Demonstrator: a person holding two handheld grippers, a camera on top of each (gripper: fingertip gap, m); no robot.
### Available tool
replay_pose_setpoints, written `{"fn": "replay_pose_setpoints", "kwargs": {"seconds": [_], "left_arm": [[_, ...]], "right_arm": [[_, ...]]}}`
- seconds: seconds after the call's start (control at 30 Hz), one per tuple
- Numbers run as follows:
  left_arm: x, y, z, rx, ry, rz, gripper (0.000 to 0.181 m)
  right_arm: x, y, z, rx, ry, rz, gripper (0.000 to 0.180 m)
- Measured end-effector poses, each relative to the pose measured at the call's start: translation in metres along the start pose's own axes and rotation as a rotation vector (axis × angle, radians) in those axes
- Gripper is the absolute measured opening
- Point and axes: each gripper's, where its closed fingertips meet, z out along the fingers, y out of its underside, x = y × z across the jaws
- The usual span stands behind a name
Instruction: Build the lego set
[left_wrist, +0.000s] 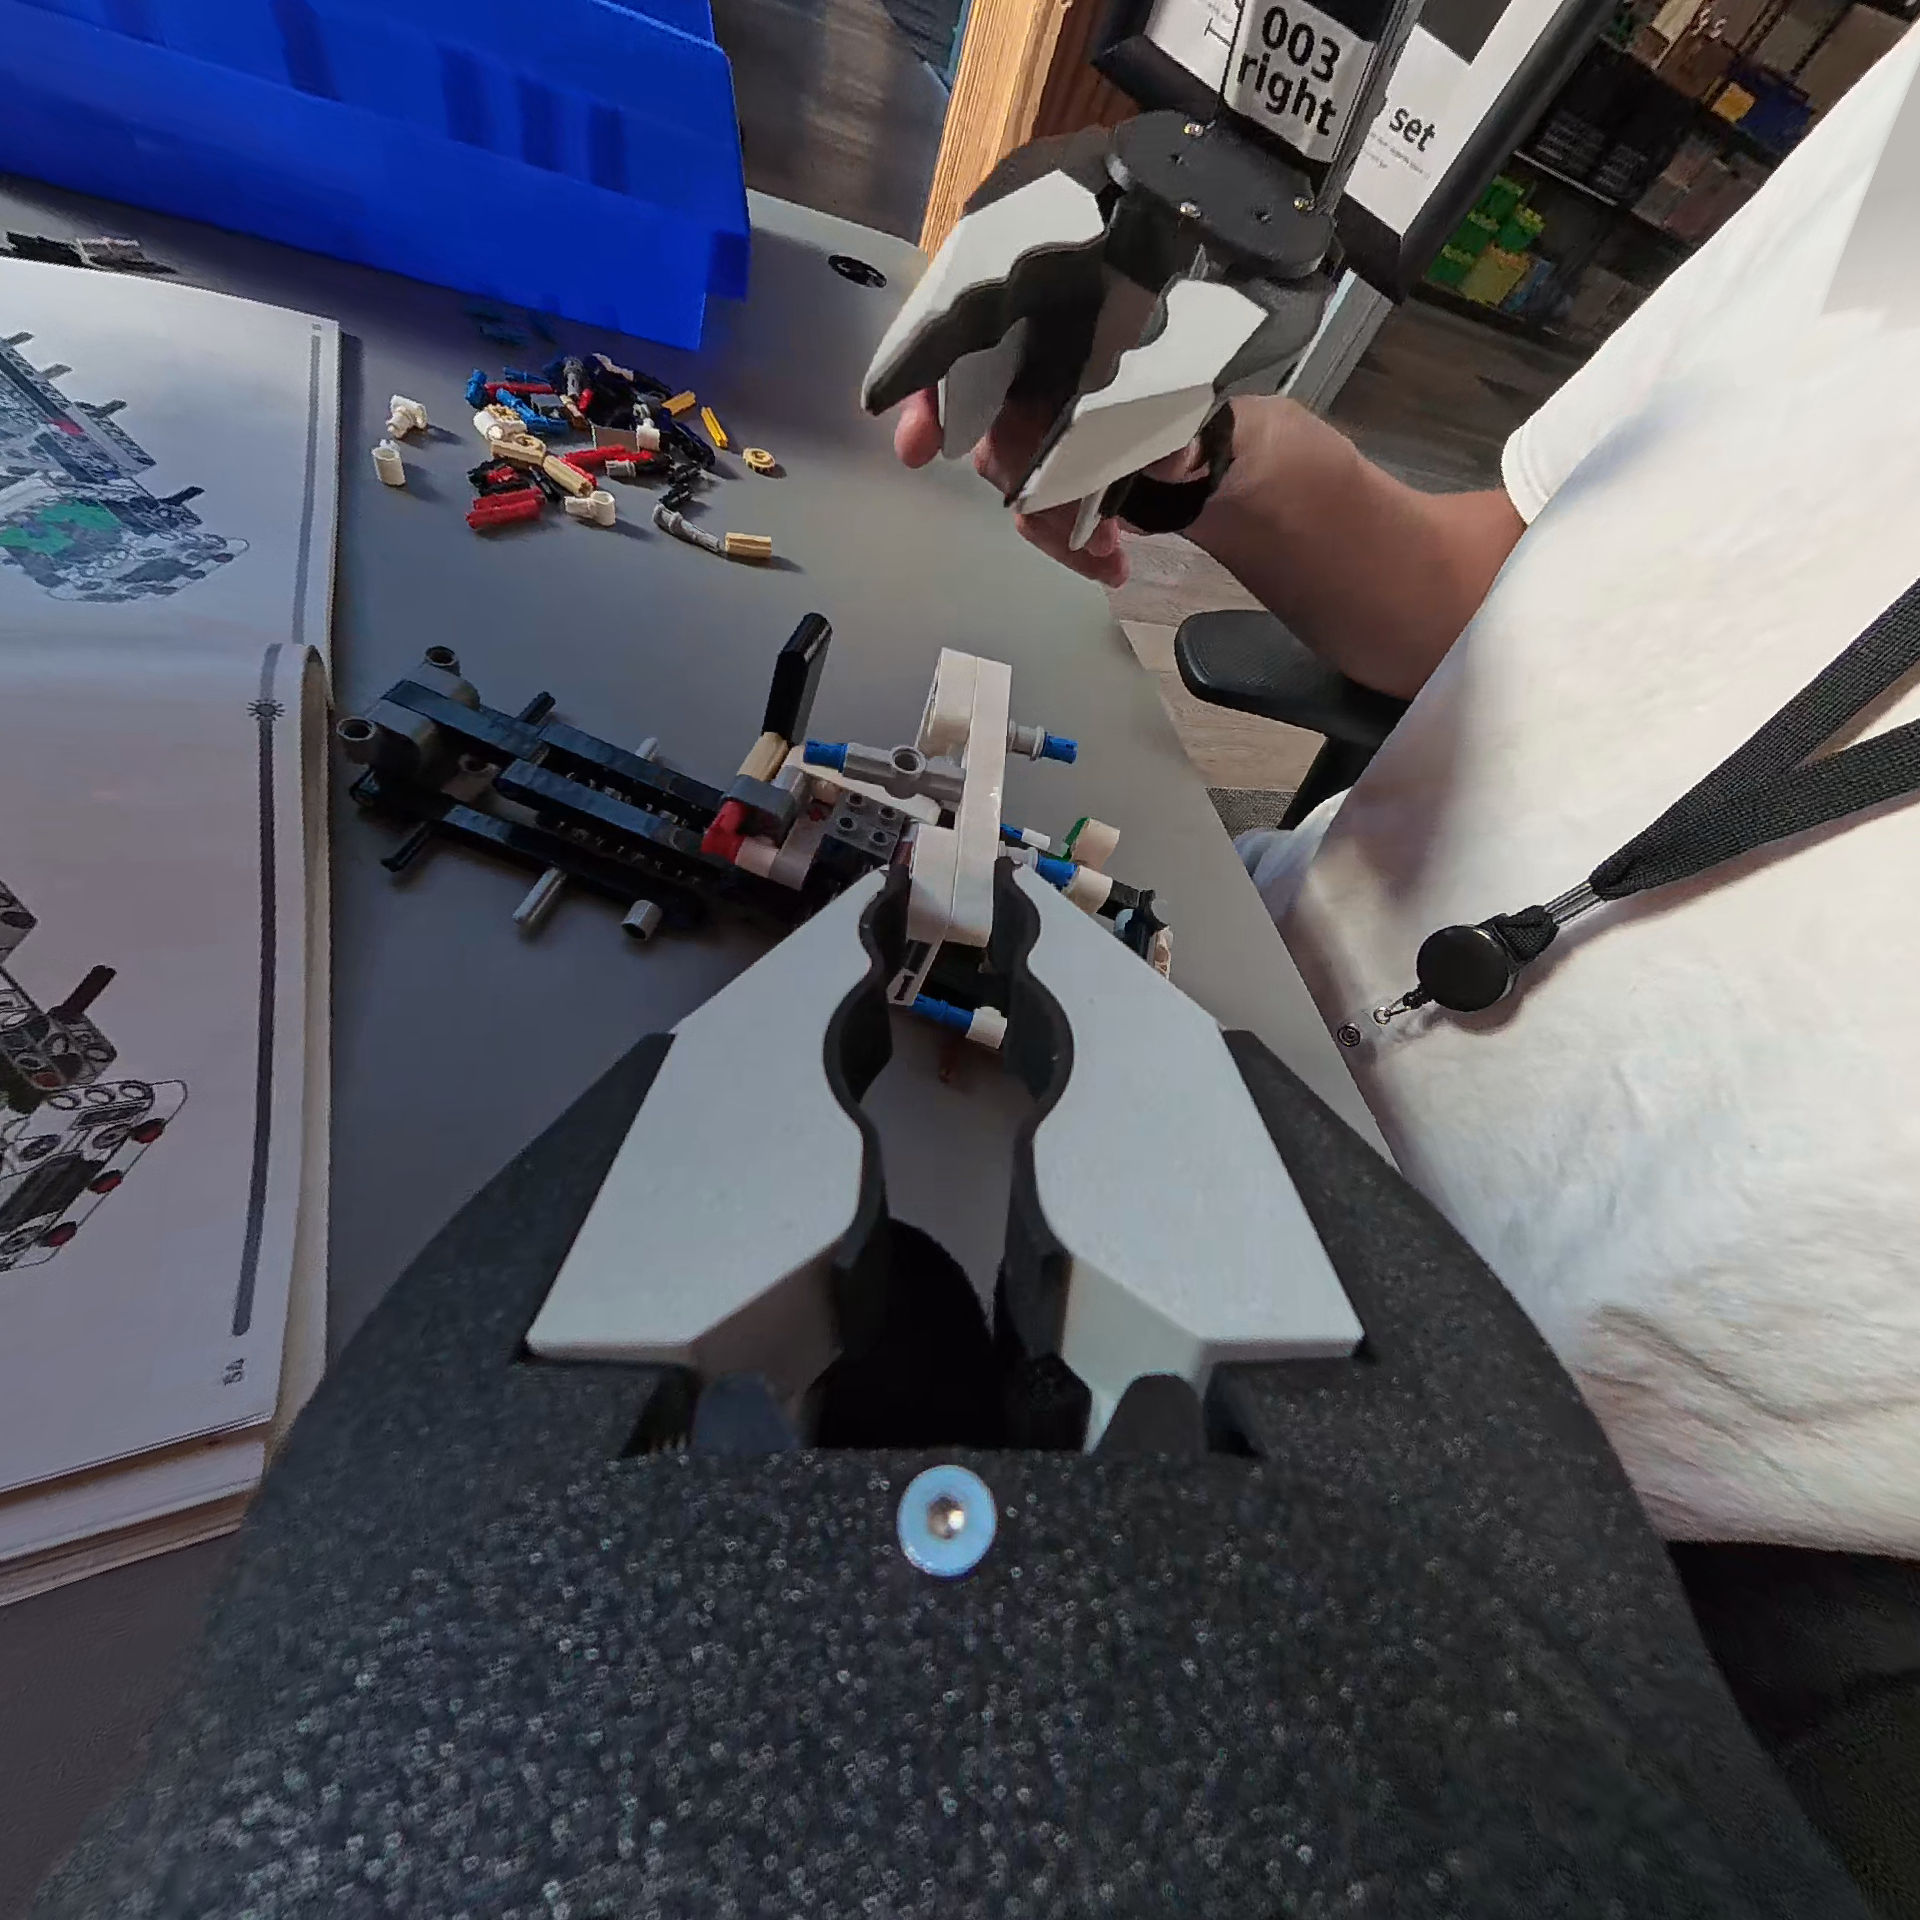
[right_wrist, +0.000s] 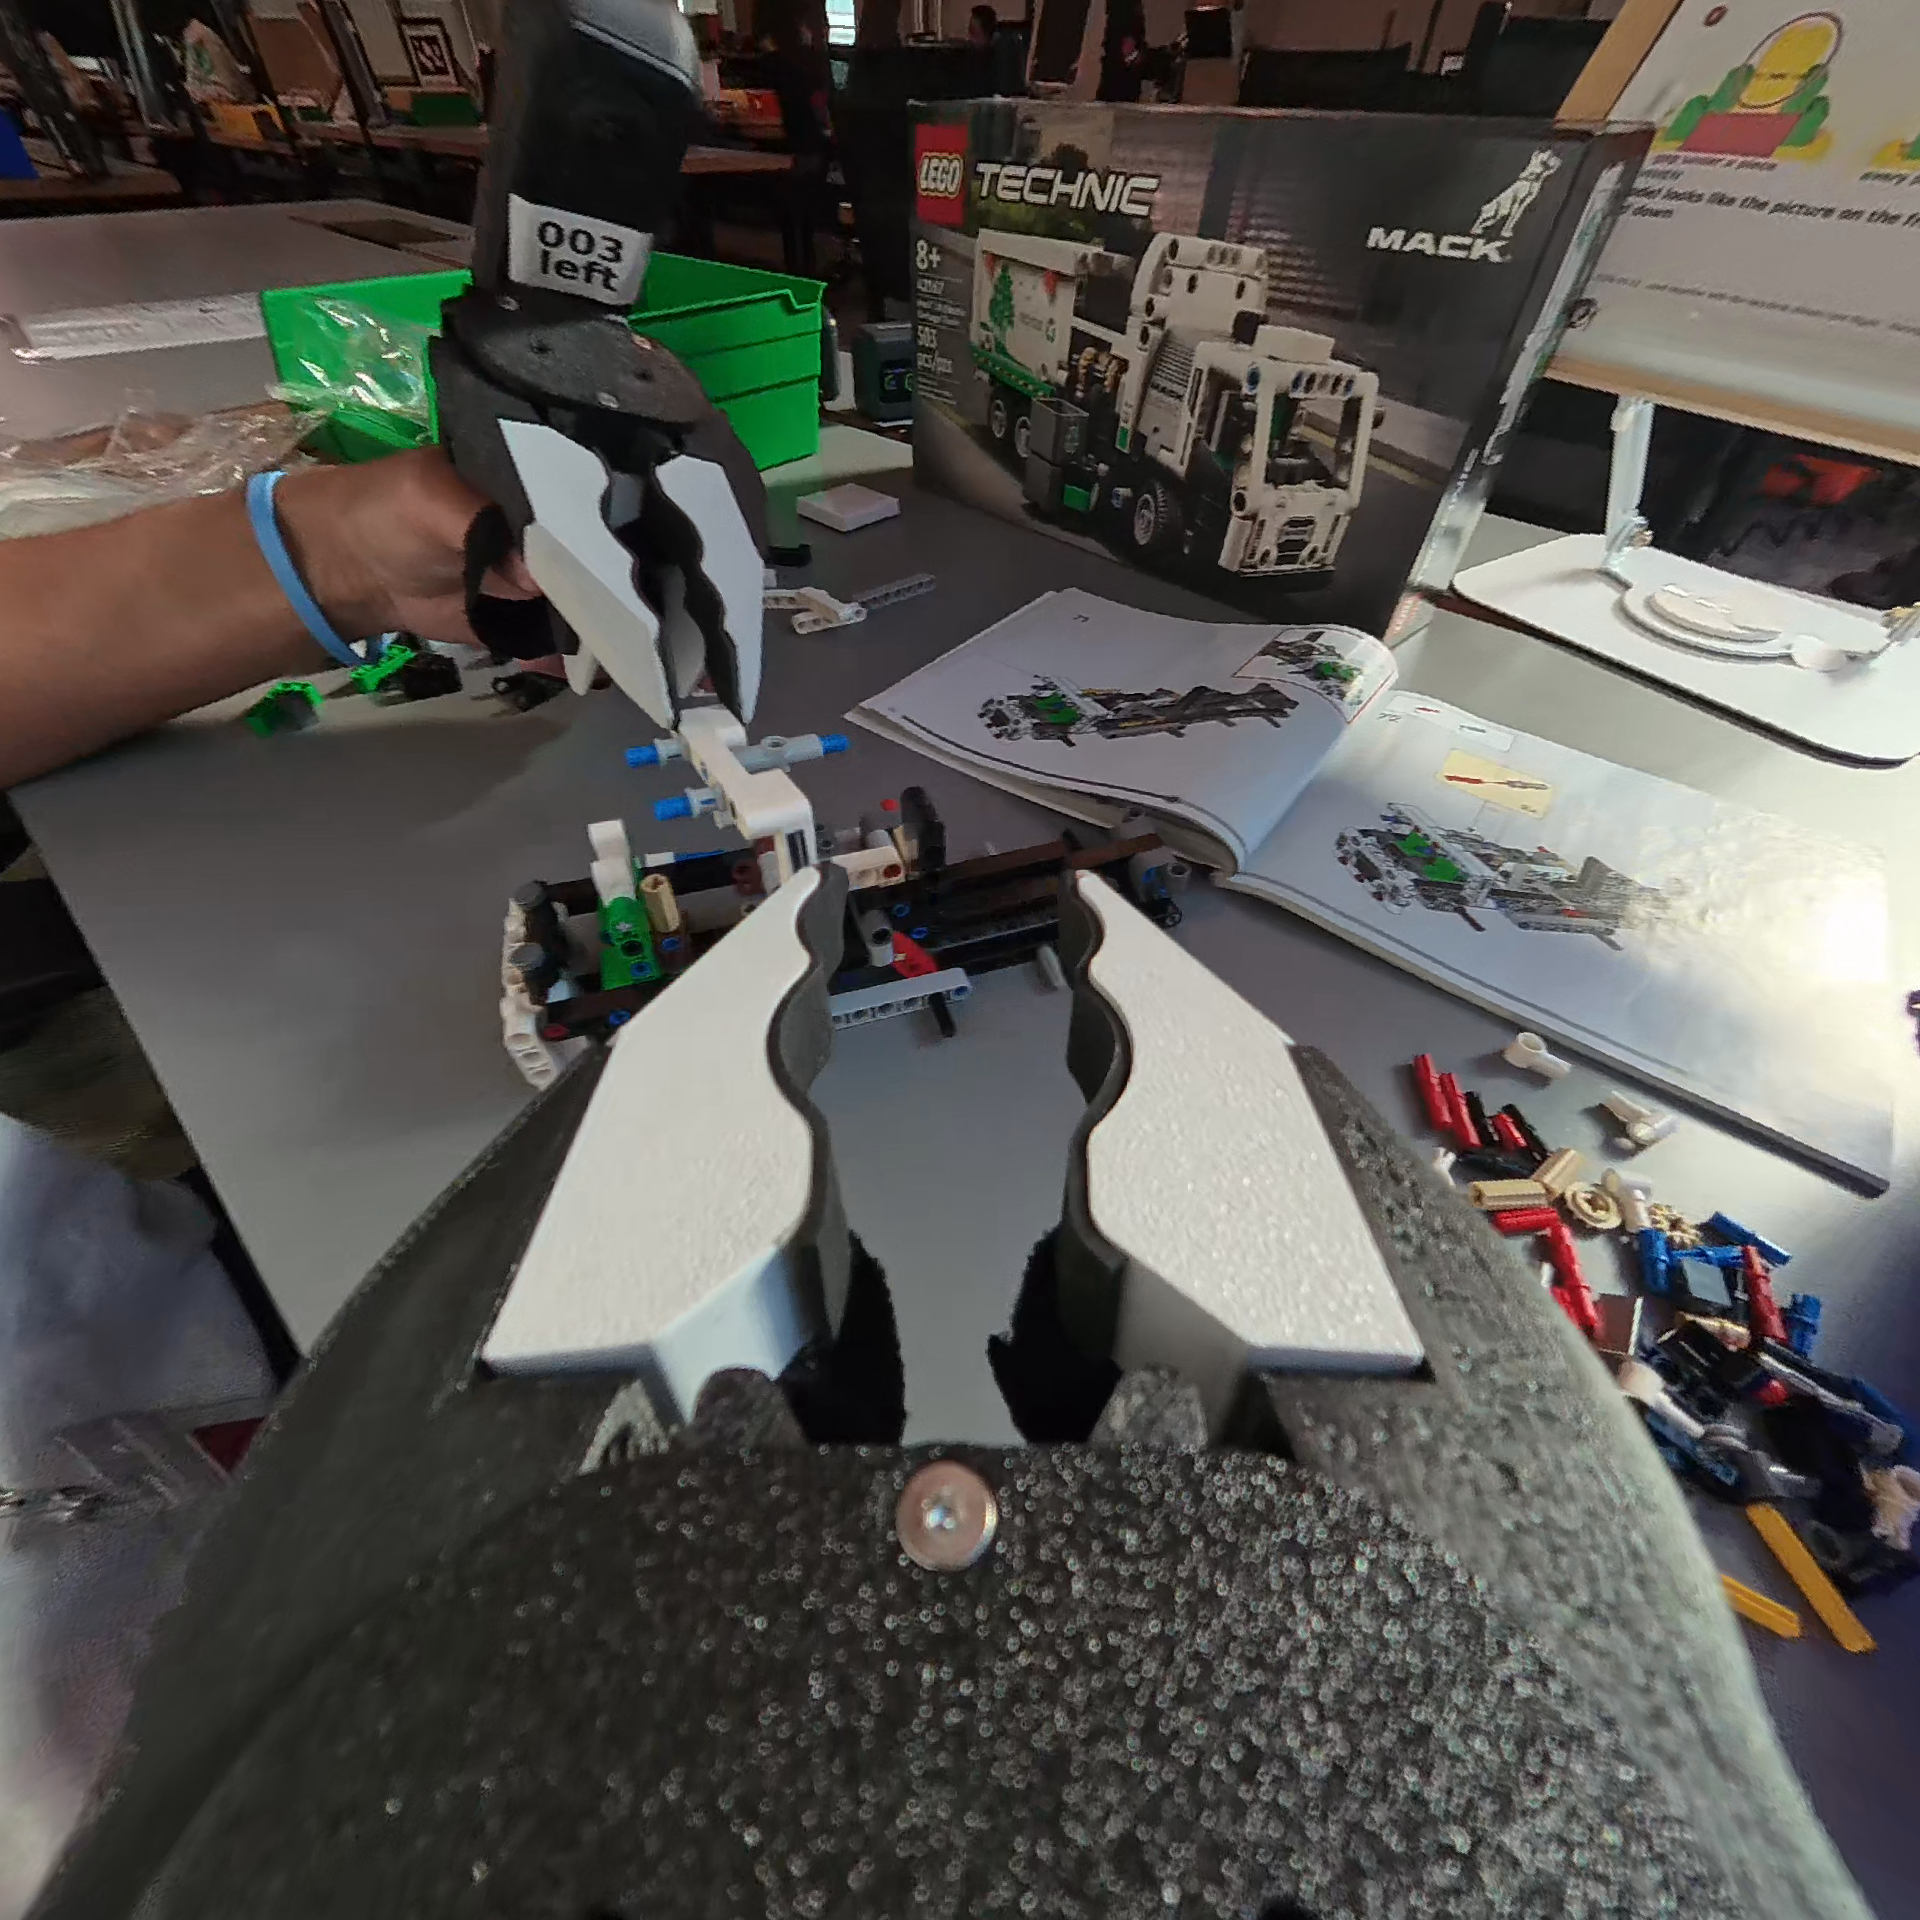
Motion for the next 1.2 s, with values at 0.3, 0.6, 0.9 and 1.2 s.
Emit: {"fn": "replay_pose_setpoints", "kwargs": {"seconds": [0.3,0.6,0.9,1.2], "left_arm": [[-0.019,-0.008,-0.027,0.058,-0.103,-0.008,0.013],[-0.043,-0.004,-0.046,0.101,-0.164,-0.129,0.013],[-0.053,-0.001,-0.049,0.146,-0.169,-0.194,0.014],[-0.055,0.001,-0.048,0.134,-0.175,-0.198,0.014]], "right_arm": [[0.044,-0.006,0.017,0.106,0.052,0.073,0.035],[0.049,-0.009,0.021,0.179,0.051,0.039,0.028],[0.051,-0.008,0.023,0.173,0.029,0.071,0.027],[0.050,-0.007,0.024,0.164,0.021,0.071,0.026]]}}
